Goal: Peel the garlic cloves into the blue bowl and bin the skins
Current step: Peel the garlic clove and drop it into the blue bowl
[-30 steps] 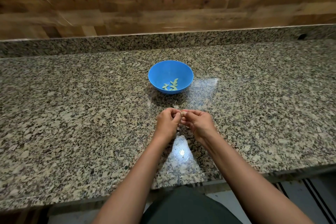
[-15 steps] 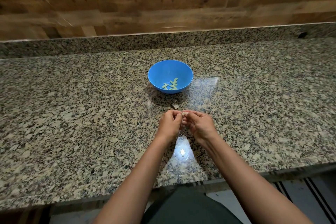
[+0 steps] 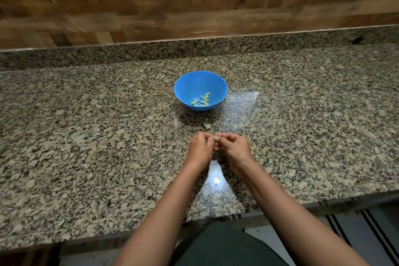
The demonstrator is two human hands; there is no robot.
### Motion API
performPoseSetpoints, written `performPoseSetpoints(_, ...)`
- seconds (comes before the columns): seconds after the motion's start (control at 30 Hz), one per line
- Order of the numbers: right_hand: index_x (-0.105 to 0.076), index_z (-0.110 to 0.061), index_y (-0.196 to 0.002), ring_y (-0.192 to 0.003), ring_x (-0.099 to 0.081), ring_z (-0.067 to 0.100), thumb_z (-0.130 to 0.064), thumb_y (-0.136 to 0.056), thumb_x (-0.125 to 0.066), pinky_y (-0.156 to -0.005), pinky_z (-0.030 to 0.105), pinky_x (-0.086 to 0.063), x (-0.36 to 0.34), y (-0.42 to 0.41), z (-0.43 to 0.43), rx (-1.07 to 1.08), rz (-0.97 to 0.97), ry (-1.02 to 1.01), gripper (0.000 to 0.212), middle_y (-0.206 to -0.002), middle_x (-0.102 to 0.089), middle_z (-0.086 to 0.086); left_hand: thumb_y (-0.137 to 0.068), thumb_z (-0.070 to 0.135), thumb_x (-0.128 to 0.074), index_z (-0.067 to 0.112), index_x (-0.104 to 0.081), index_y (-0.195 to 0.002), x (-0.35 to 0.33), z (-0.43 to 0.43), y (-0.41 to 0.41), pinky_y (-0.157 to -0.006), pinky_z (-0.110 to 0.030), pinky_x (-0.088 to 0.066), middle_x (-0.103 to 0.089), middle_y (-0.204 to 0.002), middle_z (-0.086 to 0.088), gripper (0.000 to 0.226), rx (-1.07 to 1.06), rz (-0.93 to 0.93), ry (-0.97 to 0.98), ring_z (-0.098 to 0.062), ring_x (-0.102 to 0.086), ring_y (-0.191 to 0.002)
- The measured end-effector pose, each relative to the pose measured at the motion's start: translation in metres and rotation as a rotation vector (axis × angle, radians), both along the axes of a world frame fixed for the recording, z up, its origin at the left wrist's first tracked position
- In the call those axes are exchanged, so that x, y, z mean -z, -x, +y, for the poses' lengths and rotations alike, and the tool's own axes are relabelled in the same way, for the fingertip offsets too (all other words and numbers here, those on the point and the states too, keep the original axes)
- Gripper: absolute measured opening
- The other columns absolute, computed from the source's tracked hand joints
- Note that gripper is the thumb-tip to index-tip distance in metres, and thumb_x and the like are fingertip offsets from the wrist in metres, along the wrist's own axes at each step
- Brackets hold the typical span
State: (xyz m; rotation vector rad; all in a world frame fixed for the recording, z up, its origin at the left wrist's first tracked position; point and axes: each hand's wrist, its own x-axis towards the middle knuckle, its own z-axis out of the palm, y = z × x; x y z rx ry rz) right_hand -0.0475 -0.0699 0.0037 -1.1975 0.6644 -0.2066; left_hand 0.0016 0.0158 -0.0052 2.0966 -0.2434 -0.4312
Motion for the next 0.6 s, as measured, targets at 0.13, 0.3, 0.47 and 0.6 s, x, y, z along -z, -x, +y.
performPoseSetpoints(0.13, -0.062, 0.002, -0.082, -0.044, -0.057, 0.012, 0.009, -0.089, -0.051, -0.045, 0.022, -0.053, 0.002, 0.001, -0.004, 0.012, 0.017, -0.078, 0.015, -0.065, -0.06, 0.014, -0.1, 0.009, -0.04, 0.006, -0.06, -0.083, -0.008, 0.001, 0.001, -0.054, -0.02, -0.052, -0.061, -0.07, -0.007, 0.026, -0.009, 0.365, 0.27, -0.006, -0.057, -0.051)
performPoseSetpoints(0.3, -0.063, 0.003, -0.085, -0.049, -0.059, 0.013, 0.008, -0.088, -0.053, -0.05, 0.02, -0.053, -0.001, 0.004, -0.01, -0.055, -0.023, -0.121, 0.011, -0.069, -0.062, 0.015, -0.095, 0.009, -0.053, 0.0, -0.062, -0.094, -0.015, 0.014, 0.002, -0.054, -0.019, -0.054, -0.066, -0.067, -0.004, 0.013, -0.032, 0.379, 0.356, -0.006, -0.062, -0.051)
performPoseSetpoints(0.47, -0.062, 0.004, -0.085, -0.055, -0.059, 0.016, 0.01, -0.087, -0.053, -0.054, 0.02, -0.055, -0.003, 0.005, -0.012, -0.118, -0.034, -0.121, 0.011, -0.072, -0.063, 0.016, -0.094, 0.002, -0.05, -0.007, -0.058, -0.101, -0.019, 0.016, 0.002, -0.054, -0.019, -0.055, -0.065, -0.078, -0.012, 0.014, -0.025, 0.342, 0.377, -0.007, -0.066, -0.054)
performPoseSetpoints(0.6, -0.063, 0.006, -0.086, -0.054, -0.062, 0.013, 0.007, -0.085, -0.058, -0.052, 0.019, -0.053, -0.007, 0.005, -0.014, -0.2, -0.031, -0.052, 0.005, -0.07, -0.065, 0.013, -0.093, 0.009, -0.055, 0.004, -0.062, -0.093, -0.016, 0.017, 0.001, -0.078, -0.044, -0.057, -0.068, -0.091, -0.019, 0.009, -0.011, 0.219, 0.24, -0.032, -0.068, -0.08)
